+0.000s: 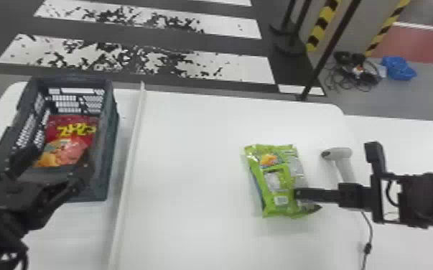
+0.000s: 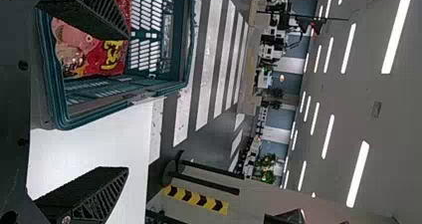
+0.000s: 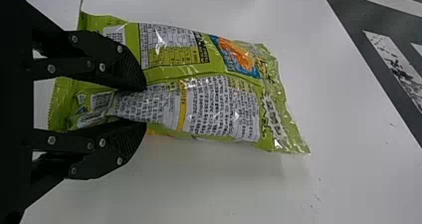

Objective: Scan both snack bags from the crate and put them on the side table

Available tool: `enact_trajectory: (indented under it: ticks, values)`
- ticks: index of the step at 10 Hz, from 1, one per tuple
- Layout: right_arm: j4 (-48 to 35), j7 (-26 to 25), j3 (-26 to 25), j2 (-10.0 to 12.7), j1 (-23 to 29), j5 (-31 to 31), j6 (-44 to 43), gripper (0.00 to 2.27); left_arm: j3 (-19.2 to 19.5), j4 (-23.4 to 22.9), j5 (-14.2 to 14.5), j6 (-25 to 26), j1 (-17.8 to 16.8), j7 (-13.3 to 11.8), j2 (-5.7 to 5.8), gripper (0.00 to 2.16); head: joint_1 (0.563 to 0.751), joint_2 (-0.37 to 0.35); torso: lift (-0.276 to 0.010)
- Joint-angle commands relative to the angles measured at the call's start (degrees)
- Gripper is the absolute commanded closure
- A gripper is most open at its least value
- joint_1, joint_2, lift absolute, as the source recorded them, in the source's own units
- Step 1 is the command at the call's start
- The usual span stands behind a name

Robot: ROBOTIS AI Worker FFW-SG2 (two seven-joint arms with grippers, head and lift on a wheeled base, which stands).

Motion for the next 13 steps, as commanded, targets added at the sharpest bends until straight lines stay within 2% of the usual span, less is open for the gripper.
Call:
enact_trajectory:
  ticks: [1,4,6,9,11,13]
  values:
    - [-0.6,0.7,-2.8,0.0,0.4,-2.5,0.2,2.25,0.0,0.0,0.0,0.0,0.0,0.0,-0.02,0.05,0.695,-0.151,-0.087]
    - [-1.3,1.6,-9.7,-0.1,0.6,-9.5,2.7,2.25,0.0,0.0,0.0,0.0,0.0,0.0,-0.1,0.05,0.695,-0.156,-0.087]
    - [-1.3,-1.6,-16.6,0.7,0.6,-13.5,2.1,2.25,0.0,0.0,0.0,0.0,0.1,0.0,-0.1,0.05,0.695,-0.174,-0.087]
    - [2.4,-12.9,-26.0,0.5,-1.3,-18.1,-5.8,2.25,0.0,0.0,0.0,0.0,0.1,0.0,-0.1,0.05,0.695,-0.271,-0.087]
    - [8.0,-21.5,-30.2,0.6,-2.3,-19.5,-16.5,2.25,0.0,0.0,0.0,0.0,0.2,0.0,-0.1,0.05,0.695,-0.342,-0.087]
    - [14.4,-29.3,-31.9,0.4,-2.5,-20.1,-28.8,2.25,0.2,0.0,0.0,0.0,0.3,0.0,-0.1,0.05,0.695,-0.35,-0.087]
